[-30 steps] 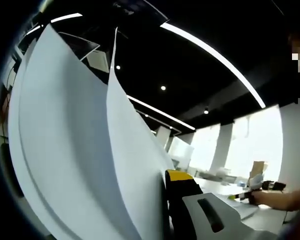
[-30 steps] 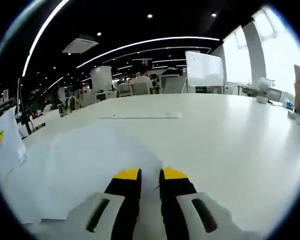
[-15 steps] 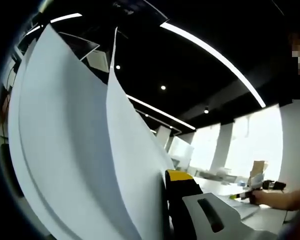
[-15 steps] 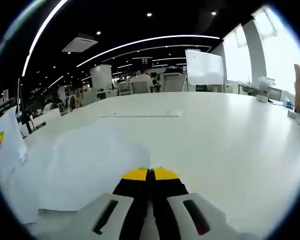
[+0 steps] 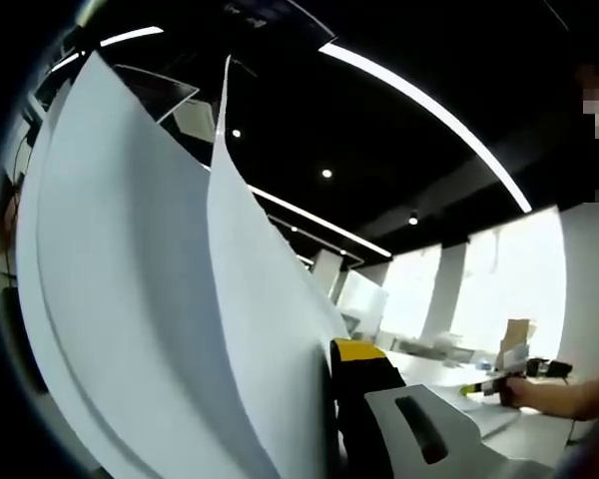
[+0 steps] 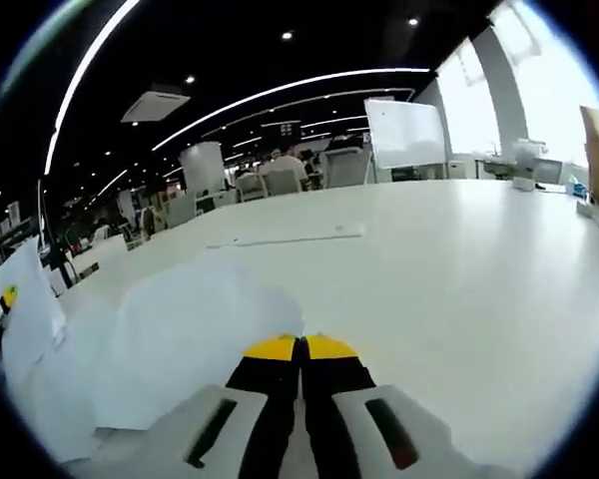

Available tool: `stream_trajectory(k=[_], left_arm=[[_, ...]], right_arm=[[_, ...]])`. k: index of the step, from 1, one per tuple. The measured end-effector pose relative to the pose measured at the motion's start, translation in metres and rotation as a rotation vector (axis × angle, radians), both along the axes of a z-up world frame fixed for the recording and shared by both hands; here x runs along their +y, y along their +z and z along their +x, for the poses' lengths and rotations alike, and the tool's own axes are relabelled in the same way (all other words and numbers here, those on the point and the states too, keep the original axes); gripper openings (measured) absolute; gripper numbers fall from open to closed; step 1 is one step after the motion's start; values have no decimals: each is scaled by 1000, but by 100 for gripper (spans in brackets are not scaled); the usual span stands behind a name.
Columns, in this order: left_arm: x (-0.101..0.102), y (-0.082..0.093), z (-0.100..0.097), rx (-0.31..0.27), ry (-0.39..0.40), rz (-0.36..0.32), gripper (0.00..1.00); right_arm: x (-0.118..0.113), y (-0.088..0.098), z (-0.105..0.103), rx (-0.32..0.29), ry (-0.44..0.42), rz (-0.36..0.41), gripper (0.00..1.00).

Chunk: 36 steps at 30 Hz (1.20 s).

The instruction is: Organize the stack of printing papers by aligning and flattening the scattered papers on the table

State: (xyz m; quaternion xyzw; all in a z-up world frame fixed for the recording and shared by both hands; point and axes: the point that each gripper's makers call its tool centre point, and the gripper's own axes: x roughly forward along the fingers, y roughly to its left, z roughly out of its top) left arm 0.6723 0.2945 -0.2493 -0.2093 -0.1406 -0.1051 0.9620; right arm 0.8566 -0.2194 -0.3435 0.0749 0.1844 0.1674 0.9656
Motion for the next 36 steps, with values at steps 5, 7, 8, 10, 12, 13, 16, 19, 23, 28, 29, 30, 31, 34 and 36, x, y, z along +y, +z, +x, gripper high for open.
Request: stream_trajectory(k=[5, 7, 8, 10, 12, 13, 16, 19, 23, 28, 29, 30, 31, 34, 36], left_arm=[[0, -1, 0, 6, -1, -4, 11], [-1, -1, 0, 6, -2, -2, 11], [-1, -1, 0, 6, -1, 1, 11], [-1, -1, 0, 7, -1, 2, 12], [-1, -1, 0, 6, -2, -1, 12], [0, -1, 0, 5, -2, -3, 13], [0, -1, 0, 3, -4, -8, 14], [1, 1, -1, -9, -20, -41, 17], [3, 3, -2, -17, -20, -64, 19], [2, 2, -1, -12, -19, -62, 20], [2, 2, -1, -12, -20, -63, 20], [2, 2, 0, -11, -21, -65, 21], [2, 2, 0, -11, -22, -68, 21], [1, 2, 0, -11, -25, -70, 22], [1, 2, 0, -11, -26, -71, 23]], right_arm=[[10, 14, -8, -74, 32, 5, 0], [11, 18, -7, -98, 36, 0, 0], [12, 19, -7, -105, 37, 0, 0], [12, 21, -7, -112, 36, 6, 0], [12, 22, -7, -118, 35, 6, 0], [12, 22, -7, -121, 34, 5, 0], [12, 23, -7, -125, 37, 13, 0], [13, 25, -8, -133, 39, 14, 0], [15, 26, -9, -140, 40, -1, 0], [14, 33, -10, -168, 43, 6, 0], [14, 36, -11, -179, 42, 11, 0], [15, 39, -12, -188, 42, 16, 0], [16, 41, -12, -195, 45, 22, 0], [21, 48, -16, -218, 55, 34, 0], [24, 52, -18, -234, 62, 32, 0]])
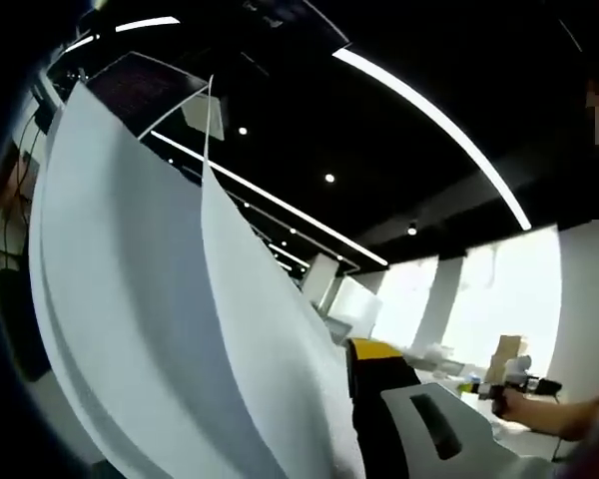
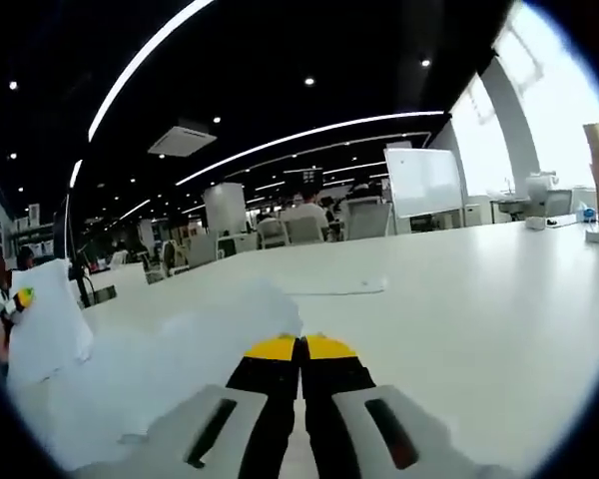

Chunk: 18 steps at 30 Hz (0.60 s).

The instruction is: Organize the stack of printing papers by aligning and flattening the scattered papers on the table

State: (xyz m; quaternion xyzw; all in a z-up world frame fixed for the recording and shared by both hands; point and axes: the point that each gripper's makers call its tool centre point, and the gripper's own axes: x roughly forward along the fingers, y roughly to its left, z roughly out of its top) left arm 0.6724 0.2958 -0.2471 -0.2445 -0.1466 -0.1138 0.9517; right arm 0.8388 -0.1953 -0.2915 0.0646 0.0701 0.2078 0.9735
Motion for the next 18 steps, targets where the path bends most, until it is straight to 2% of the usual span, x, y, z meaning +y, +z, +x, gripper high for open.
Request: stream_trajectory(k=[3, 8, 11, 14, 18], left_arm=[[-1, 0, 0, 2, -1, 4, 24], [-3, 0, 2, 7, -3, 12, 24], [-2, 0, 2, 7, -2, 2, 24], [-1, 0, 2, 5, -2, 3, 24], [-2, 0, 2, 6, -2, 1, 24]], right_arm=[[9, 6, -6, -2, 11, -9, 0], [28, 36, -18, -122, 29, -102, 0], [35, 49, -25, -160, 20, -133, 0], [41, 58, -30, -216, -3, -199, 0], [49, 65, -32, -241, 1, -217, 0]])
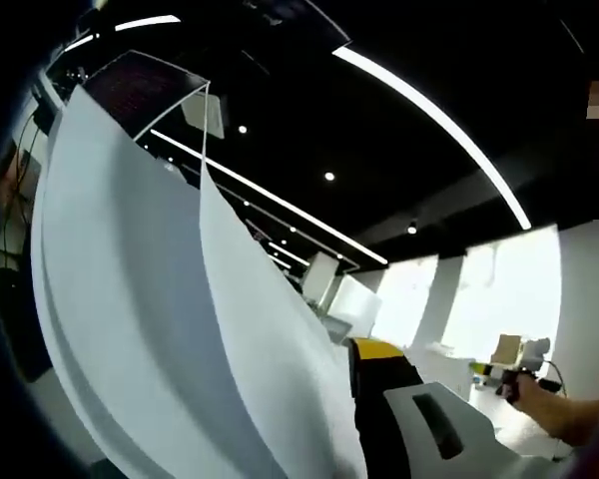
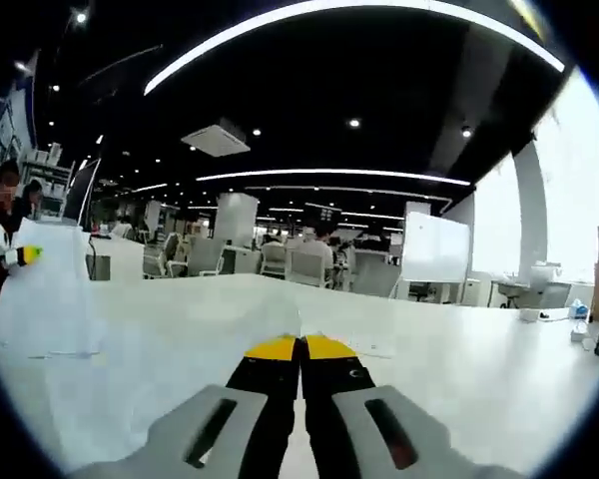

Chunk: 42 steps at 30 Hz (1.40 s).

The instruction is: Organize the stack of printing papers by aligning and flattening the scattered papers on the table

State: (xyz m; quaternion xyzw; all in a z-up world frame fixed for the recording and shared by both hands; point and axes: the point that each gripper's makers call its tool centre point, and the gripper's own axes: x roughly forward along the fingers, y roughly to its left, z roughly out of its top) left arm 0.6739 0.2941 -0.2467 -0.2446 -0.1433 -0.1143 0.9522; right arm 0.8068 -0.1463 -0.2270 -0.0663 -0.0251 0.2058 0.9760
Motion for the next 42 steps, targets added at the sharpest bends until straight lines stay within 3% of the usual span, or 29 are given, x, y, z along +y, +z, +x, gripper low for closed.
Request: stream_trajectory(k=[5, 9, 11, 22, 27, 42], left_arm=[[0, 0, -1, -1, -1, -1, 24], [1, 0, -1, -3, 1, -2, 24], [1, 1, -1, -5, 0, -4, 24], [2, 1, -1, -4, -3, -6, 24], [1, -1, 0, 2, -5, 0, 24], [0, 0, 0, 2, -11, 0, 25]], right_arm=[[0, 12, -2, -19, 1, 32, 0], [3, 24, -5, -16, 33, 128, 0], [6, 28, -8, 20, 50, 183, 0], [30, 85, -38, -75, 150, 244, 0], [45, 99, -50, -31, 273, 391, 0], [75, 143, -78, -113, 381, 406, 0]])
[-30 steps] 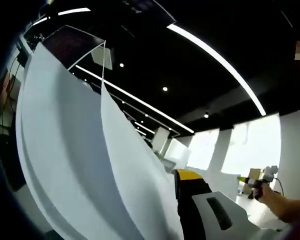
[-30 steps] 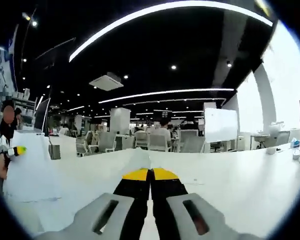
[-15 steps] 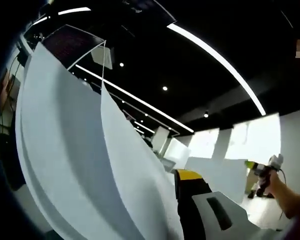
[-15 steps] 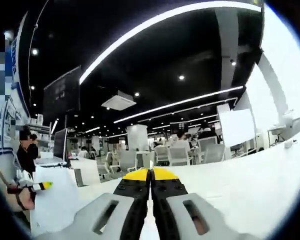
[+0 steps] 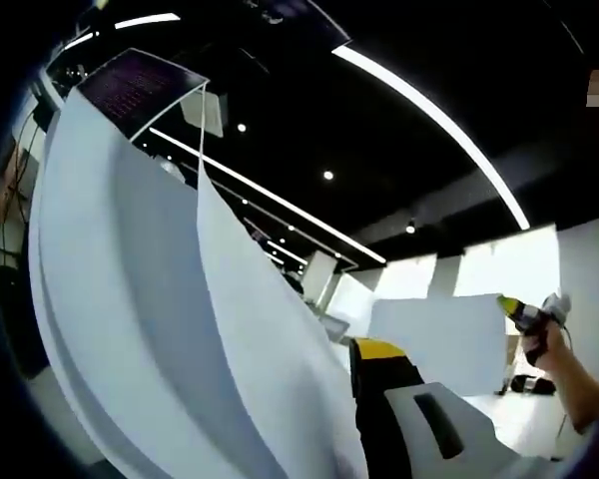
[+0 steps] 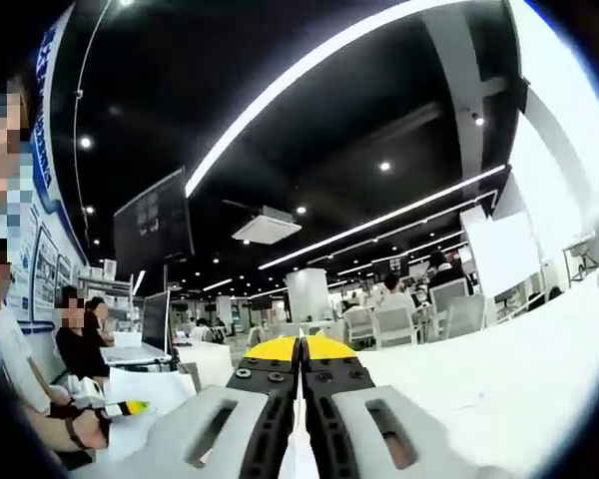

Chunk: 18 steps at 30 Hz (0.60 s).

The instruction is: Organize the stack of printing papers by aligning and flattening the scattered papers on the table

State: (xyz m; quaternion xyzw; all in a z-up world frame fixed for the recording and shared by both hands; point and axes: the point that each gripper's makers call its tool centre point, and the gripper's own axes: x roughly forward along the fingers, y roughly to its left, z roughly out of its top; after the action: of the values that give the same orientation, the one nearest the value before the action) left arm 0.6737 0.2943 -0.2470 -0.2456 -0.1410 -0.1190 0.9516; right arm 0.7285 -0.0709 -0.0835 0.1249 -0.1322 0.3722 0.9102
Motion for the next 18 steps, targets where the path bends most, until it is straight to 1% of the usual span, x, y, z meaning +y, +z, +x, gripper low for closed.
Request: stream_trajectory(k=[3, 7, 13, 15, 16, 18], left_arm=[[0, 0, 0, 0, 1, 1, 25], [0, 0, 0, 1, 1, 1, 25], [-1, 0, -1, -1, 0, 1, 25], [-1, 0, -2, -1, -1, 0, 25], [-1, 0, -2, -1, -1, 0, 25], [-1, 1, -2, -3, -2, -1, 25]], right_arm=[[9, 11, -9, -20, 39, 13, 0], [16, 17, -16, -40, 58, 12, 0], [24, 24, -21, -34, 108, 29, 0], [28, 29, -25, -40, 134, 49, 0], [32, 34, -30, -44, 165, 82, 0], [36, 42, -37, -46, 215, 121, 0]])
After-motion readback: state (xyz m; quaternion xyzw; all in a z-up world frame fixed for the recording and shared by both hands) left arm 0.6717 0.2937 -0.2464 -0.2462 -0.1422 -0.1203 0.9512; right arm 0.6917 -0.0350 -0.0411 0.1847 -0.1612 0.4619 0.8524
